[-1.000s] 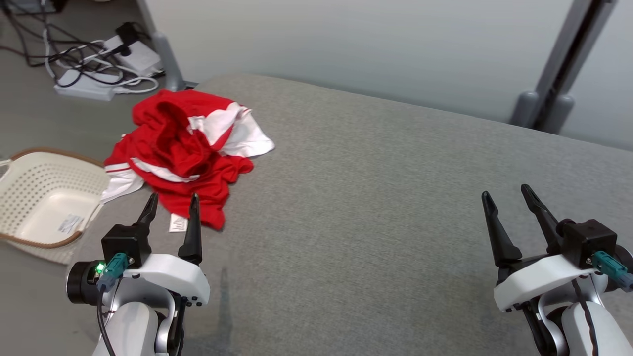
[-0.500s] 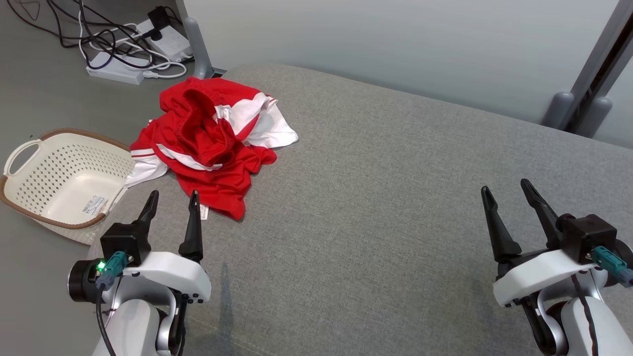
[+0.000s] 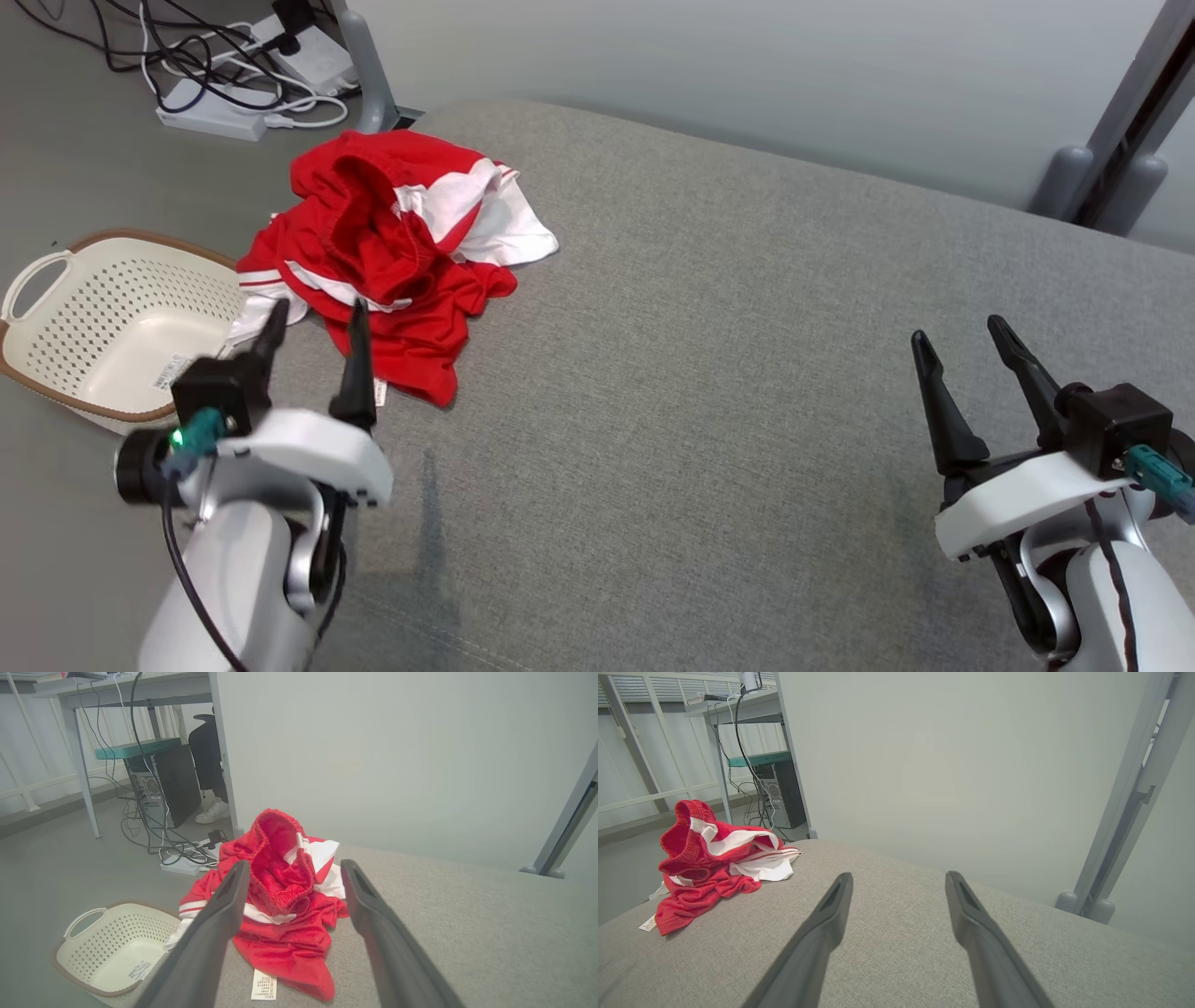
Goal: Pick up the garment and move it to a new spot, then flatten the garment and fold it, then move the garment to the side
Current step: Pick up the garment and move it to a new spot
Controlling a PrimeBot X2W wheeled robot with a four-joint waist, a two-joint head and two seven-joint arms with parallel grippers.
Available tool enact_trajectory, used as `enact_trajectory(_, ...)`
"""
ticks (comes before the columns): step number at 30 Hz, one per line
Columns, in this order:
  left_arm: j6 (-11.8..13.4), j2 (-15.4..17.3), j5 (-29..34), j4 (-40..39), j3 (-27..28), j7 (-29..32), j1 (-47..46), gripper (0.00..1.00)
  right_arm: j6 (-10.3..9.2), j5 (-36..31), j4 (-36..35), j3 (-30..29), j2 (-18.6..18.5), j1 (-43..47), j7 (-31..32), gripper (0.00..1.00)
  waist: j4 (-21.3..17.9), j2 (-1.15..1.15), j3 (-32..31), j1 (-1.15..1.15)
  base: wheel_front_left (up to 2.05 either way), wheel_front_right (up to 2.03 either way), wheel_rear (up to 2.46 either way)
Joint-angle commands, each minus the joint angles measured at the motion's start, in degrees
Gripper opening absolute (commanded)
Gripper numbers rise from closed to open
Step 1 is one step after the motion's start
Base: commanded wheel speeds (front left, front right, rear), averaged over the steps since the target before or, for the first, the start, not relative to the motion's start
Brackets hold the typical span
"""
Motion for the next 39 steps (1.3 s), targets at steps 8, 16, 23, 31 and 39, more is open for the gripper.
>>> enact_trajectory(8, -3.83, 2.02, -3.57, 6.99, 1.05, 5.83, -13.24, 1.0, 0.01, -0.69, -3.46, 1.17, -2.17, -3.2, 2.39, 1.0, -5.3, 0.0, 7.72, 0.0, 0.0, 0.0, 0.0)
enact_trajectory(16, -6.86, 4.69, -7.73, 21.15, 3.94, 10.02, -23.2, 1.0, 0.01, -0.23, -5.95, 1.92, -3.88, -5.16, 3.69, 1.0, -9.37, 0.0, 13.81, 0.0, 0.0, 0.0, 0.0)
enact_trajectory(23, -7.91, 6.21, -9.83, 30.24, 5.1, 13.23, -28.89, 1.0, 0.01, 0.16, -6.65, 2.58, -4.33, -6.37, 3.75, 1.0, -11.37, 0.0, 16.53, 0.0, 0.0, 0.0, 0.0)
enact_trajectory(31, -7.81, 8.86, -9.95, 37.12, 5.39, 12.58, -33.71, 0.0, 0.01, 0.41, -6.61, 2.37, -4.47, -7.16, 3.29, 1.0, -12.34, 0.0, 18.05, 0.0, 0.0, 0.0, 0.0)
enact_trajectory(39, -8.52, 10.41, -8.51, 37.64, 4.45, 3.29, -34.6, 0.0, 0.01, 0.29, -5.78, 1.38, -3.48, -6.53, 2.26, 1.0, -11.78, 0.0, 16.69, 0.0, 0.0, 0.0, 0.0)
